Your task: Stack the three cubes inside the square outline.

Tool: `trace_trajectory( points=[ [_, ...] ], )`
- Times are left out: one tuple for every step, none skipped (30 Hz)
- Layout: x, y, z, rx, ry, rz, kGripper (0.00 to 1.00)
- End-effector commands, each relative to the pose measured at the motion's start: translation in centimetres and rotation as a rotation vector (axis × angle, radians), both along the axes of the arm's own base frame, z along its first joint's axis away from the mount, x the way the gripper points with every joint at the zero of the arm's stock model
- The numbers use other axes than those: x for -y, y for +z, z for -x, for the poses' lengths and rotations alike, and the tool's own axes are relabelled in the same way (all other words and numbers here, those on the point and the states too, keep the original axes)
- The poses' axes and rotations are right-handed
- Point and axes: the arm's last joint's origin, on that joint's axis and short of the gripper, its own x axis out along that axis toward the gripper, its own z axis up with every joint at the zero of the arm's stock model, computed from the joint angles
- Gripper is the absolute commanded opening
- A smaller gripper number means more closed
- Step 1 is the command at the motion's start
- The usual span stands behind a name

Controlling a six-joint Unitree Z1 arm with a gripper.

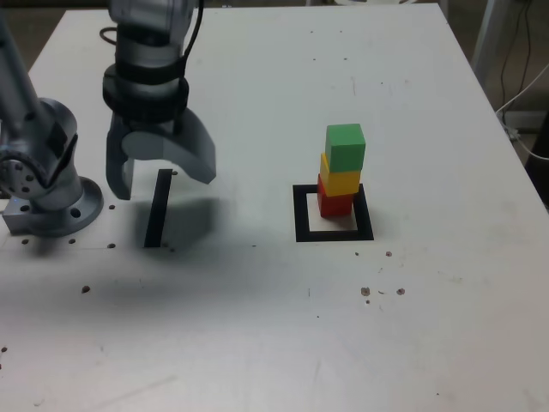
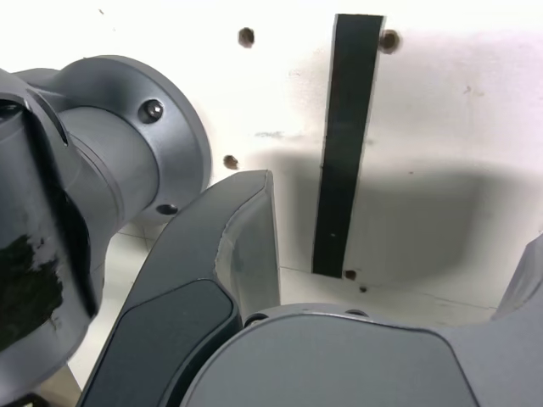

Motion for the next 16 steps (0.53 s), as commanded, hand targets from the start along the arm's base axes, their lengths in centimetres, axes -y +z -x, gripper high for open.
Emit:
trace_trajectory(
  points=[
    [-0.02, -0.14, 0.03, 0.001, 0.003, 0.002, 1.0],
    [-0.01, -0.17, 0.02, 0.002, 0.003, 0.002, 1.0],
    [-0.01, -0.17, -0.01, 0.003, 0.003, 0.003, 1.0],
    [-0.01, -0.17, -0.04, 0.004, 0.003, 0.003, 1.0],
    [-0.01, -0.17, -0.08, 0.005, 0.003, 0.003, 1.0],
    [0.0, -0.18, -0.12, 0.007, 0.003, 0.003, 1.0],
    [0.0, -0.2, -0.15, 0.009, 0.002, 0.003, 1.0],
    [0.0, -0.22, -0.17, 0.011, 0.002, 0.004, 1.0],
    [0.0, -0.24, -0.2, 0.012, 0.001, 0.004, 1.0],
    [0.0, -0.27, -0.24, 0.014, 0.001, 0.004, 1.0],
    [0.0, -0.3, -0.29, 0.016, 0.001, 0.004, 1.0],
    [0.01, -0.34, -0.36, 0.017, 0.001, 0.004, 1.0],
    [0.01, -0.38, -0.45, 0.017, 0.0, 0.004, 1.0],
    [0.01, -0.42, -0.55, 0.016, -0.001, 0.003, 1.0],
    [0.02, -0.47, -0.7, 0.013, -0.002, 0.003, 1.0],
    [0.03, -0.51, -0.85, 0.01, -0.004, 0.002, 1.0]
  ],
)
